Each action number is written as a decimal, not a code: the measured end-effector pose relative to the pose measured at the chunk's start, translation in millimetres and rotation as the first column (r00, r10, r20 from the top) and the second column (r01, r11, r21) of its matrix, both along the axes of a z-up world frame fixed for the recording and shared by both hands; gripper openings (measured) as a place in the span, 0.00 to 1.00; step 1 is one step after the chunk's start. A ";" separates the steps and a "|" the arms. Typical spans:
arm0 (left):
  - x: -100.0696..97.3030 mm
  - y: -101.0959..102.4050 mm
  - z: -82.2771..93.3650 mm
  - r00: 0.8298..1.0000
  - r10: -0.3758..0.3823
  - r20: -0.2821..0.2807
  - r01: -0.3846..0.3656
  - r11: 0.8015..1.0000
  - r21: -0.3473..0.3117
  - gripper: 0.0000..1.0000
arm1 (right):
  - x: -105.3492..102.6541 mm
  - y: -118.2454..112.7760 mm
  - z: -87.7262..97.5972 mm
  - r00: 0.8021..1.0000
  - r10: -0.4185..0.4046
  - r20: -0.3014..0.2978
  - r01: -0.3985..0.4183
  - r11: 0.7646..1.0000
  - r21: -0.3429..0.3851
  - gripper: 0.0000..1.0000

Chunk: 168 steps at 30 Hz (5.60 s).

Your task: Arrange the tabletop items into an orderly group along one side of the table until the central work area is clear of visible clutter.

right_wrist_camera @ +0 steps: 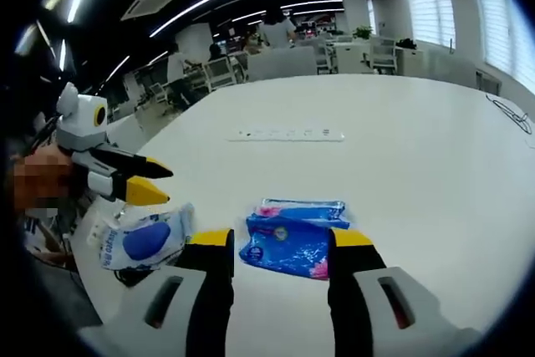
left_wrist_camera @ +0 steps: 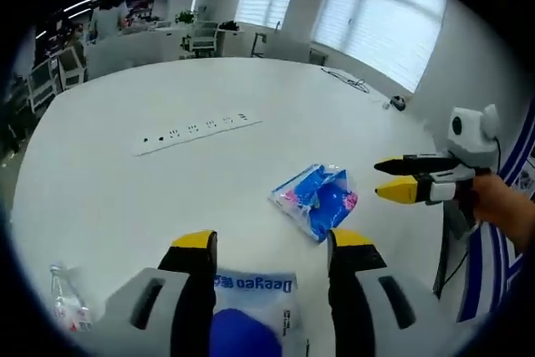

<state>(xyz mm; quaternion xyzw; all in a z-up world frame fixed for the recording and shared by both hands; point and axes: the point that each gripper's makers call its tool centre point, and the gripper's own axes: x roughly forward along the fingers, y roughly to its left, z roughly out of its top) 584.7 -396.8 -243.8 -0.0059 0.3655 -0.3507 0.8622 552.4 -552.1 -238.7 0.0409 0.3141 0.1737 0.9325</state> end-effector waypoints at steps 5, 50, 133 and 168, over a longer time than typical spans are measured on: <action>-3.3 18.5 7.9 0.999 0.047 0.001 -0.047 0.999 -0.015 0.55 | -0.7 10.8 6.5 1.000 0.027 0.011 -0.027 1.000 0.000 0.43; -67.1 165.1 35.4 0.928 0.373 0.012 -0.372 0.928 -0.032 0.57 | -11.1 113.1 19.9 0.949 0.316 0.002 -0.316 0.948 -0.026 0.44; -156.3 143.3 -44.2 0.837 0.476 -0.270 -0.519 0.846 -0.118 0.45 | -7.2 152.3 -55.6 0.868 0.467 -0.169 -0.485 0.871 -0.081 0.35; -147.3 136.9 -64.3 0.813 0.480 -0.329 -0.546 0.824 -0.149 0.05 | -15.8 154.7 -57.0 0.862 0.479 -0.167 -0.494 0.867 -0.061 0.00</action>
